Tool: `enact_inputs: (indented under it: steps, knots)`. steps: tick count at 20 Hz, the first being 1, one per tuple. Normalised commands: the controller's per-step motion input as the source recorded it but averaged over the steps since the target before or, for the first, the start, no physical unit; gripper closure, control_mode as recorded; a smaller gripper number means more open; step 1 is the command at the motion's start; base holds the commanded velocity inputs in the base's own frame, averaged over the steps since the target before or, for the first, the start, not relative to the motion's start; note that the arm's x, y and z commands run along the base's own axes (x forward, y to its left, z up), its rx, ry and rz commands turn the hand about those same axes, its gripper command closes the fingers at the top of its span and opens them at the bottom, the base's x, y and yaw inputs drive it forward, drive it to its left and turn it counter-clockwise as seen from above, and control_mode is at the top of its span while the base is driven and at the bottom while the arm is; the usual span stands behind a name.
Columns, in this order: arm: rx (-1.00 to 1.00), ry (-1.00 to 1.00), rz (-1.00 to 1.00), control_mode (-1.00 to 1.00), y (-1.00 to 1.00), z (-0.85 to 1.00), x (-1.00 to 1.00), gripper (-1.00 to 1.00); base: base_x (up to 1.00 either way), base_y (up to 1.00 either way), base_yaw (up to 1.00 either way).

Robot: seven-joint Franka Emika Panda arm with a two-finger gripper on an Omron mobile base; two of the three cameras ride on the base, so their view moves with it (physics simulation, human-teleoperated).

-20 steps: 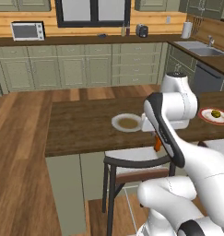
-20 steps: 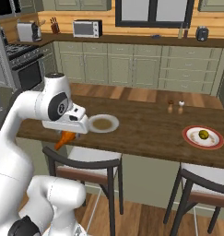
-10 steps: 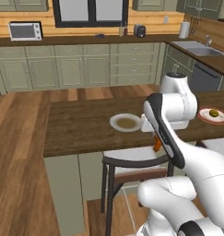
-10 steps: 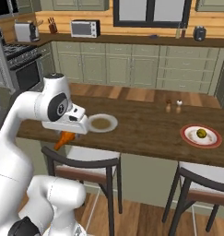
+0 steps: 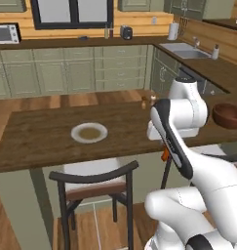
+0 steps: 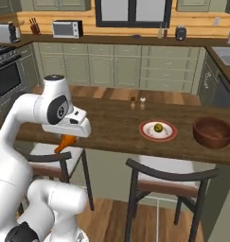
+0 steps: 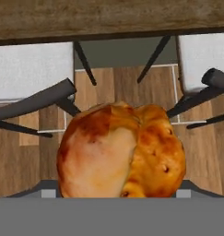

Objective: Pick the chicken drumstick and lemon from their plates and place them in the bowl. Then put the bowl in the fridge.

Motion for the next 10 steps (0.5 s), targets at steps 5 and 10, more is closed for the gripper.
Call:
enact_inputs:
  steps: [5,10]
  knots:
    - [0.00,0.00,0.00,1.00,0.00,0.00,0.00,1.00,0.00,-1.00,0.00]
    - [0.00,0.00,0.00,1.00,0.00,0.00,0.00,1.00,0.23,-1.00,0.00]
